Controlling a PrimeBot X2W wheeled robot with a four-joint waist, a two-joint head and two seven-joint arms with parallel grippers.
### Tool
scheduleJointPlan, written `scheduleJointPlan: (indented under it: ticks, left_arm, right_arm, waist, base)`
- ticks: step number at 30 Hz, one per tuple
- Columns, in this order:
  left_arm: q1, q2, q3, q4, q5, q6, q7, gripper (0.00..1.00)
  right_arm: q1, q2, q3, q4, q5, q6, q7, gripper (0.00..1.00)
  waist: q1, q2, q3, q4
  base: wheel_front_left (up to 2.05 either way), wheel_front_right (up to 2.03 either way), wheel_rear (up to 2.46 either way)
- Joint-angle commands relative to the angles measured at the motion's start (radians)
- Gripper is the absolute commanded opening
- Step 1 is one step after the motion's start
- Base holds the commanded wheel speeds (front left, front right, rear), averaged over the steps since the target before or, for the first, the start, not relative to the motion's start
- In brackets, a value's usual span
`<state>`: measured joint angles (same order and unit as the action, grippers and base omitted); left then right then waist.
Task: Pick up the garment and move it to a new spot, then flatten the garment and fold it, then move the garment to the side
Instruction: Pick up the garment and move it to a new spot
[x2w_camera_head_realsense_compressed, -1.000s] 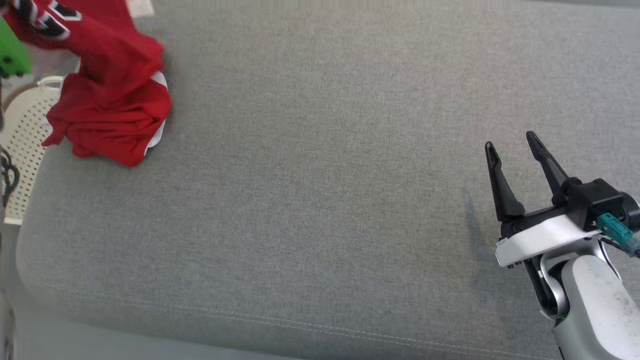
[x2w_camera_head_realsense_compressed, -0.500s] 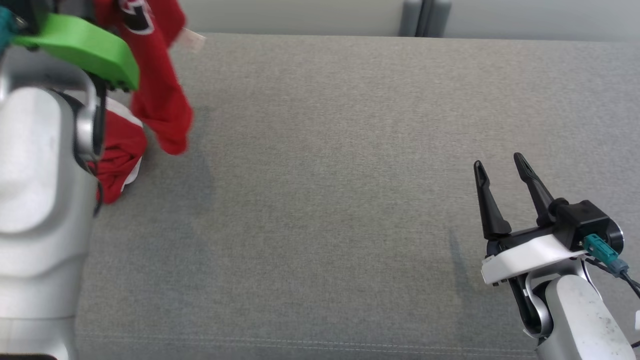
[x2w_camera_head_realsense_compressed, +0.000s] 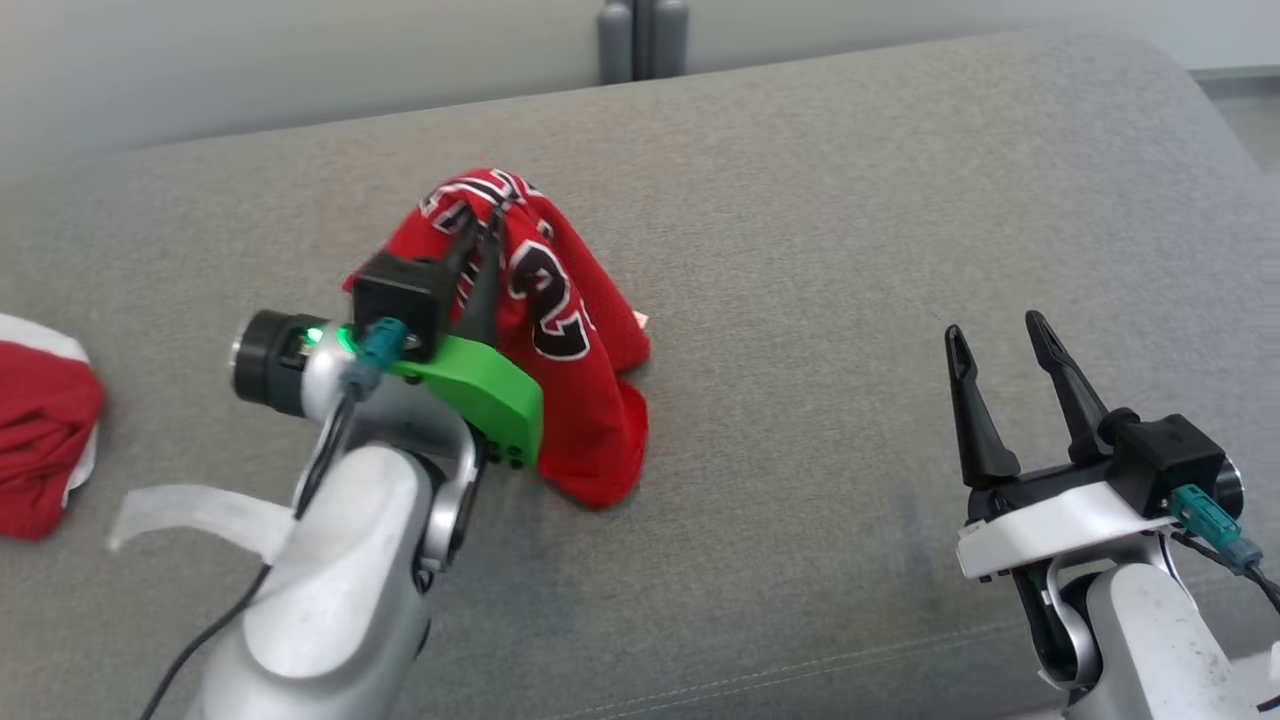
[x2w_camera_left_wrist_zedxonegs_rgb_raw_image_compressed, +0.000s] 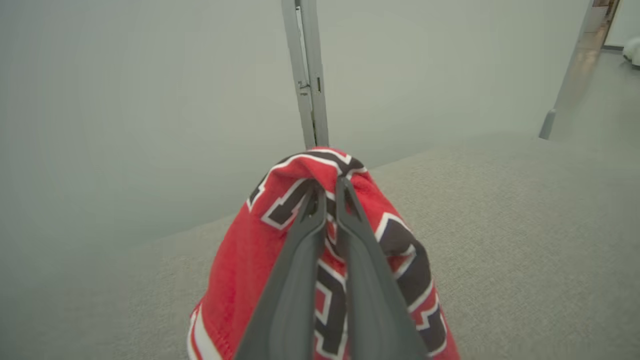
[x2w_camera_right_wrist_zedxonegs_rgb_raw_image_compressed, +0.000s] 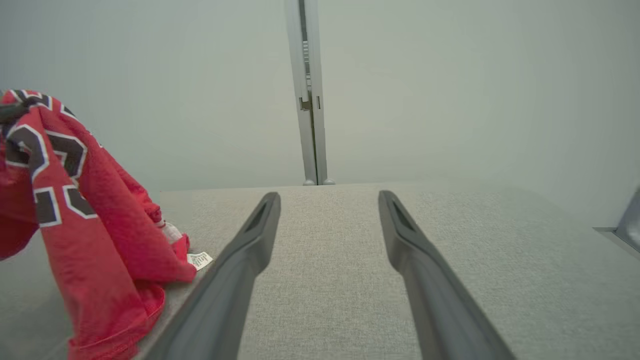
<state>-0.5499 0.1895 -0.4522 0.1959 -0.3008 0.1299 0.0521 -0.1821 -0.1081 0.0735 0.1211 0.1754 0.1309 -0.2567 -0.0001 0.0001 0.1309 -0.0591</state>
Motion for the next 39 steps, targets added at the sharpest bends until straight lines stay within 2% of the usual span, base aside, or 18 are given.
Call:
scheduleJointPlan:
  ticks: [1,7,14,15,16,22,27,31,39]
  left_arm:
    - [0.012,-0.029,-0.053,0.047,0.023,-0.019,0.008,0.00]
    - [-0.052,-0.104,-0.160,0.211,0.030,-0.073,0.000,0.00]
    - [-0.111,-0.137,-0.261,0.406,-0.031,-0.124,-0.018,0.00]
    - [-0.115,-0.138,-0.287,0.414,-0.052,-0.135,-0.020,0.21]
    - [-0.116,-0.139,-0.311,0.413,-0.075,-0.143,-0.026,1.00]
    - [-0.121,-0.136,-0.413,0.382,-0.167,-0.148,-0.073,1.00]
    - [-0.082,-0.136,-0.432,0.315,-0.243,-0.131,-0.156,1.00]
    - [-0.044,-0.125,-0.389,0.266,-0.270,-0.087,-0.215,1.00]
    - [0.041,-0.015,-0.230,0.116,-0.315,0.013,-0.293,1.00]
  right_arm:
    - [0.017,0.004,-0.014,-0.006,0.011,0.000,-0.005,1.00]
    - [0.008,0.014,-0.023,-0.004,0.020,0.000,-0.006,1.00]
    - [-0.004,0.023,-0.008,0.012,0.036,0.000,-0.007,1.00]
    - [-0.004,0.024,-0.006,0.016,0.037,0.000,-0.008,1.00]
    - [-0.002,0.025,-0.004,0.019,0.039,0.000,-0.008,1.00]
    - [0.003,0.028,-0.013,0.030,0.041,0.000,-0.009,1.00]
    - [0.008,0.027,-0.022,0.029,0.031,0.000,-0.010,1.00]
    - [0.017,0.026,-0.027,0.028,0.023,0.000,-0.009,1.00]
    - [0.023,0.022,-0.031,0.029,0.014,0.000,-0.008,1.00]
  waist:
    - [0.0001,-0.0001,0.024,-0.125]
    - [0.0001,-0.0001,0.050,-0.196]
    - [0.0001,-0.0001,0.060,-0.235]
    - [0.0001,-0.0001,0.060,-0.237]
    - [0.0001,-0.0001,0.060,-0.237]
    - [0.0001,-0.0001,0.053,-0.208]
    - [0.0001,-0.0001,0.026,-0.157]
    - [0.0001,-0.0001,0.004,-0.115]
    - [0.0001,-0.0001,-0.021,-0.049]
  base:
    - [0.00,0.00,0.00]
    - [0.00,0.00,0.00]
    - [0.00,0.00,0.00]
    - [0.00,0.00,0.00]
    - [0.00,0.00,0.00]
    - [0.00,0.00,0.00]
    - [0.00,0.00,0.00]
    - [0.00,0.00,0.00]
    - [0.00,0.00,0.00]
